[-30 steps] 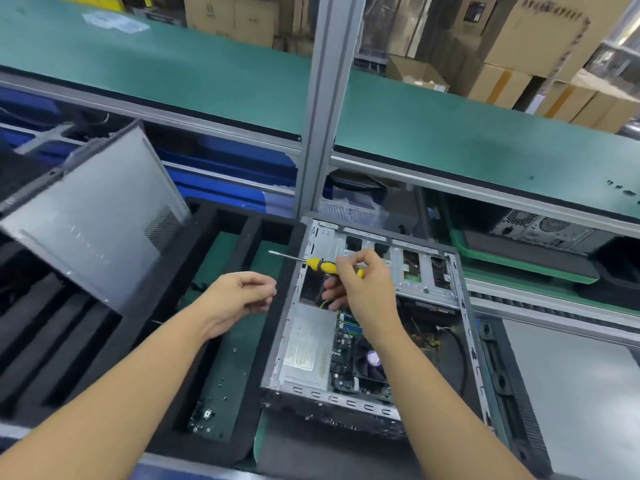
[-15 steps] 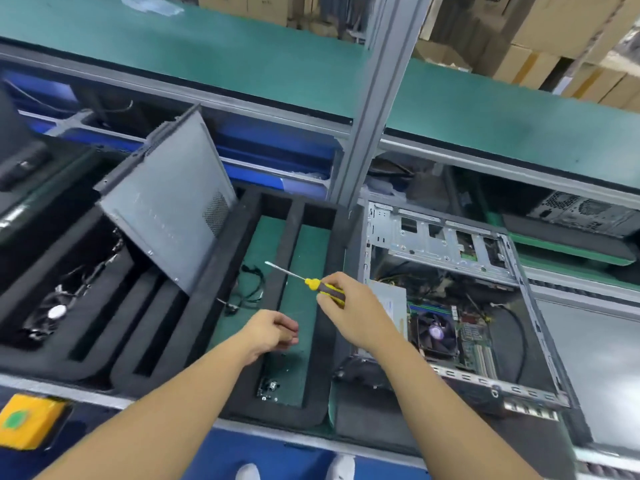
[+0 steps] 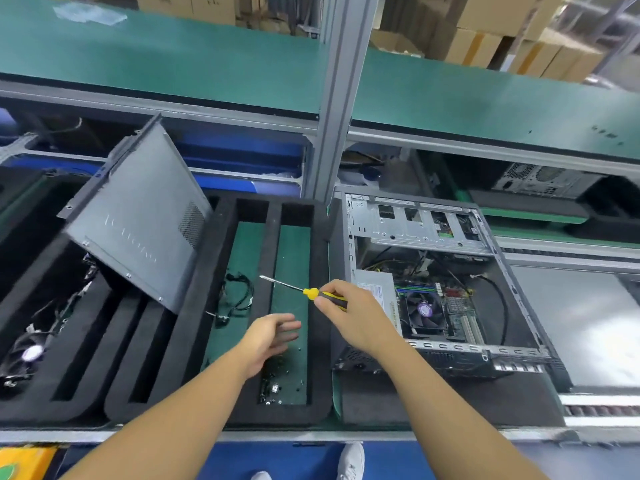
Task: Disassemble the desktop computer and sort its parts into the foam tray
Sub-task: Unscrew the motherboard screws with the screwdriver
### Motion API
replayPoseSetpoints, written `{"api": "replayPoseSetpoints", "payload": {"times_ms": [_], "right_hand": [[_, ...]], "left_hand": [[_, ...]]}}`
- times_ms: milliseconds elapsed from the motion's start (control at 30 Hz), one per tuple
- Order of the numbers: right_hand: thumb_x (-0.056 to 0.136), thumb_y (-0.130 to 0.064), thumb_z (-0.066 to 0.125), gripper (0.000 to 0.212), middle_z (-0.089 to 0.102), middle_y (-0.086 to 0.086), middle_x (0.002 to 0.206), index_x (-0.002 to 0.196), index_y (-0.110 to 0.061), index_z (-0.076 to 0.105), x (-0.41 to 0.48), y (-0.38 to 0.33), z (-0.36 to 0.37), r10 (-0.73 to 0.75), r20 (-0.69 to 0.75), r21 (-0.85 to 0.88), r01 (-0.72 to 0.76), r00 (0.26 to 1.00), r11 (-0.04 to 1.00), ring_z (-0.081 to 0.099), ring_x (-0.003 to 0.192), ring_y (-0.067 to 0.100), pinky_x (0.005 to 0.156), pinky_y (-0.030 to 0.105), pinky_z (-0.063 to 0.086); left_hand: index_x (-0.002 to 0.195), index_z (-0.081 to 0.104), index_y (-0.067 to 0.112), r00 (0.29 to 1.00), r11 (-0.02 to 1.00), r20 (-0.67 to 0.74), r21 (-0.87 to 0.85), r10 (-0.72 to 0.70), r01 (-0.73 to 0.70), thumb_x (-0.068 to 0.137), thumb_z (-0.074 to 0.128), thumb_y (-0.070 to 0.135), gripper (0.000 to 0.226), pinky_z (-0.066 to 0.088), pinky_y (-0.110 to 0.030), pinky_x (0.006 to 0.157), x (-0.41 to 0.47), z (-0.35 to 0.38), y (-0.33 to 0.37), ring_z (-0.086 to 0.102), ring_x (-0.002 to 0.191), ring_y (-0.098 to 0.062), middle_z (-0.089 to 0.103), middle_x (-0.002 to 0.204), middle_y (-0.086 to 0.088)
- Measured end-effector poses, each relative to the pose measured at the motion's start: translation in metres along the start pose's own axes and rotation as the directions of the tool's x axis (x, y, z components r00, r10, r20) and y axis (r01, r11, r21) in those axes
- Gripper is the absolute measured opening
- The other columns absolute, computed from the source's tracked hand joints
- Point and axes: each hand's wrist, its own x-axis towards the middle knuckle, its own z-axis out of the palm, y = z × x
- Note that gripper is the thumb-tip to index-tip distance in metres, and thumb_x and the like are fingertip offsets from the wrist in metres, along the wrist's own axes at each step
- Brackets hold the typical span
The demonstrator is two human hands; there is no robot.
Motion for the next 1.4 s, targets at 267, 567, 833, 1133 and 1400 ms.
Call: {"api": "replayPoseSetpoints", "payload": {"times_ms": [267, 567, 833, 1133, 1400], "right_hand": [[0.086, -0.038, 0.056, 0.014, 0.053, -0.014, 0.068, 0.098, -0.039, 0.048, -0.013, 0.021, -0.036, 0.1, -0.141, 0.259, -0.06, 0.985, 0.964, 0.044, 0.056, 0.005, 0.054, 0.02, 0.038], [0.09, -0.029, 0.062, 0.014, 0.064, 0.006, 0.078, 0.086, -0.038, 0.053, -0.038, 0.078, -0.107, 0.279, -0.417, 0.375, -0.116, 0.865, 0.92, 0.054, 0.06, 0.011, 0.058, 0.027, 0.047], [0.088, -0.035, 0.066, 0.005, 0.053, -0.009, 0.062, 0.091, -0.033, 0.061, -0.035, 0.139, -0.166, 0.285, -0.47, 0.365, -0.11, 0.835, 0.925, 0.042, 0.049, 0.007, 0.046, 0.018, 0.036], [0.095, -0.045, 0.058, 0.024, 0.061, -0.007, 0.071, 0.089, -0.022, 0.053, 0.007, 0.174, -0.193, 0.142, -0.331, 0.143, -0.1, 0.933, 0.985, 0.056, 0.067, 0.003, 0.056, 0.016, 0.042], [0.097, -0.043, 0.056, 0.02, 0.06, 0.0, 0.072, 0.097, -0.026, 0.044, 0.025, 0.171, -0.181, -0.05, -0.191, 0.054, 0.062, 0.98, 0.997, 0.055, 0.062, 0.017, 0.058, 0.039, 0.047]], "left_hand": [[0.099, 0.069, 0.019, 0.911, 0.922, -0.158, -0.009, 0.382, -0.388, 0.083, 0.046, 0.021, 0.028, 0.035, -0.025, 0.047, -0.005, 0.061, 0.056, 0.042, 0.042, -0.017, 0.056, 0.059, 0.0], [0.085, 0.061, 0.038, 0.636, 0.533, 0.106, 0.451, 0.764, -0.715, 0.09, 0.048, 0.02, 0.024, 0.04, -0.015, 0.049, -0.007, 0.153, 0.091, 0.05, 0.054, -0.003, 0.066, 0.08, 0.013], [0.093, 0.058, 0.033, 0.75, 0.389, 0.244, 0.733, 0.615, -0.558, 0.093, 0.053, 0.014, 0.02, 0.048, -0.022, 0.066, 0.026, 0.218, 0.101, 0.061, 0.079, -0.007, 0.063, 0.091, 0.014], [0.083, 0.067, 0.032, 0.937, 0.037, 0.028, 0.998, 0.347, -0.043, 0.093, 0.051, 0.021, 0.021, 0.056, -0.033, 0.077, 0.065, 0.231, 0.119, 0.065, 0.084, -0.017, 0.068, 0.097, 0.008], [0.132, 0.062, 0.026, 0.999, 0.131, 0.03, 0.991, -0.018, -0.027, 0.09, 0.056, 0.006, 0.046, 0.042, -0.035, 0.107, 0.072, 0.235, 0.129, 0.053, 0.122, -0.021, 0.056, 0.139, -0.001]]}}
